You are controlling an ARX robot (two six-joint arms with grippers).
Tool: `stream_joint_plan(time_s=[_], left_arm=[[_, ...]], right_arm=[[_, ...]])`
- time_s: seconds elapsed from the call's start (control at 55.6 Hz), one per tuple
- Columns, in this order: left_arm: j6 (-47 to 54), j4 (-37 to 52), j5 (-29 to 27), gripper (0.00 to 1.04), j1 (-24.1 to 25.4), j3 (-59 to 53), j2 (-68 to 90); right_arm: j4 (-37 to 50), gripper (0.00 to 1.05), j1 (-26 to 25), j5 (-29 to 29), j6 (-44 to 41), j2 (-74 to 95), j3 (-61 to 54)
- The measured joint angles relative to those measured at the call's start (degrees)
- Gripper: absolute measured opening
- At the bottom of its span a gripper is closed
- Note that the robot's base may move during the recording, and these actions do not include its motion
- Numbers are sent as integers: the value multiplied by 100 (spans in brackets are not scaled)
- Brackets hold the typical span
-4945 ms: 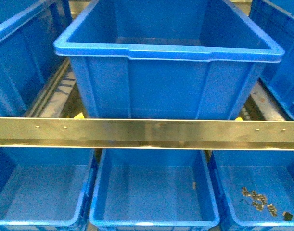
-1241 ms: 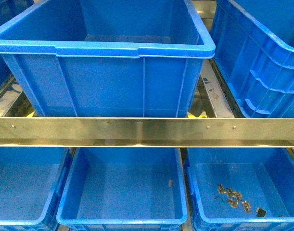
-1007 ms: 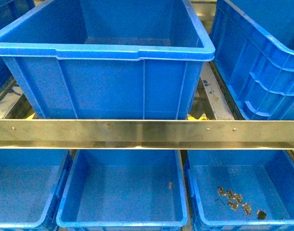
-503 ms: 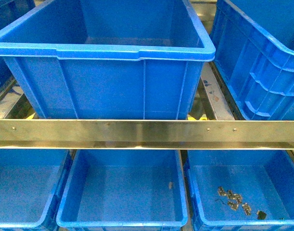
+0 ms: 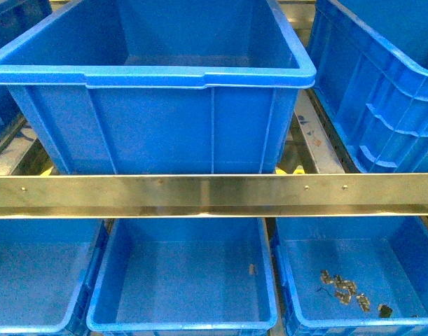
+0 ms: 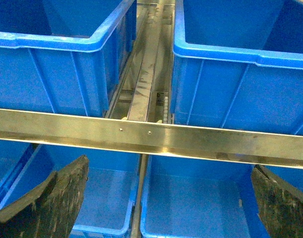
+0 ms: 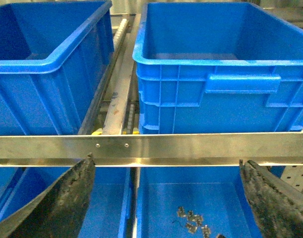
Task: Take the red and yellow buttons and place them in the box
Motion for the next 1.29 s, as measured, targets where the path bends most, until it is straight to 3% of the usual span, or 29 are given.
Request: stream_joint_plan(time_s=[0.054, 1.295], left_arm=[[0, 0, 7, 97, 0, 0, 0], [0, 0, -28, 97, 0, 0, 0]], right_arm=[[0, 99, 0, 17, 4, 0, 0], [0, 97, -2, -24, -2, -15, -2]])
